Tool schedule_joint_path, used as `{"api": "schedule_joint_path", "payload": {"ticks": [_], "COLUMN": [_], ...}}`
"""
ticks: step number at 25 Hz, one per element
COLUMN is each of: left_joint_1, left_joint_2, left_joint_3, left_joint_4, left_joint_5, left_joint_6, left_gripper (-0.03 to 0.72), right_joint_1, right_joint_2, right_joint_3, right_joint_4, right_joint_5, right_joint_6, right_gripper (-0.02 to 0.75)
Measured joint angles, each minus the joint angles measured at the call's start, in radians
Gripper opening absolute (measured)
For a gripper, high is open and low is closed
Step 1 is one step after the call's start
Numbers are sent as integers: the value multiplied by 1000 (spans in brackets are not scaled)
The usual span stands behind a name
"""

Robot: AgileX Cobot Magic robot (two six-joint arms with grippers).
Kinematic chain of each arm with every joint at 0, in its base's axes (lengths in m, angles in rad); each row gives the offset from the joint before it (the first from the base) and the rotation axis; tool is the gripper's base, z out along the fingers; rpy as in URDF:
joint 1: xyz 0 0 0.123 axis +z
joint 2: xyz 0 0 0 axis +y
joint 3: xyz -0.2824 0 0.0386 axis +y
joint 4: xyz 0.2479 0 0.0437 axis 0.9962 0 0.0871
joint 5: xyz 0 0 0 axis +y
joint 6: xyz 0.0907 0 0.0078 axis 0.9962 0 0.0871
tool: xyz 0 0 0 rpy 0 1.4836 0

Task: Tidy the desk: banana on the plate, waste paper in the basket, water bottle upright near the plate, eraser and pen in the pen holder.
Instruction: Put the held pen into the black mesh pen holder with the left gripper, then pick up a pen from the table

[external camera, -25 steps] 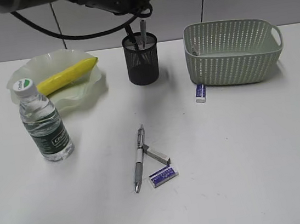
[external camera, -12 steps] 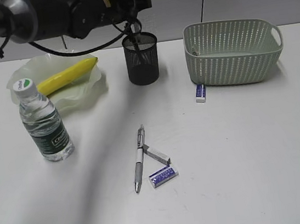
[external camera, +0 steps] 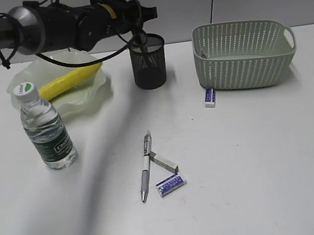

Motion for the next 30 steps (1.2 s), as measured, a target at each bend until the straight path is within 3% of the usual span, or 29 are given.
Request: {"api": "schedule_joint_path", "payload": {"ticks": [3, 6, 12, 25, 30], "left_joint_1": [-1, -5, -9, -9, -9], "left_joint_2": [-4, -34, -200, -724, -916], "left_joint_3": [0, 0, 0, 0, 84], "left_joint_4": [-1, -2, -12, 36, -52], "left_joint_5": [2, 11, 206, 1210, 1308], "left_joint_6": [0, 0, 0, 21, 93], "left_gripper": [334, 388, 400, 400, 400], "right_joint_1": [0, 0, 0, 0, 0], "right_joint_2": [0, 0, 0, 0, 0], "right_joint_3": [0, 0, 0, 0, 0], "right_joint_4": [0, 0, 0, 0, 2], "right_joint_5": [0, 0, 0, 0, 0], "right_joint_6": [0, 0, 0, 0, 0], "right_gripper": [477, 477, 477, 477, 477]}}
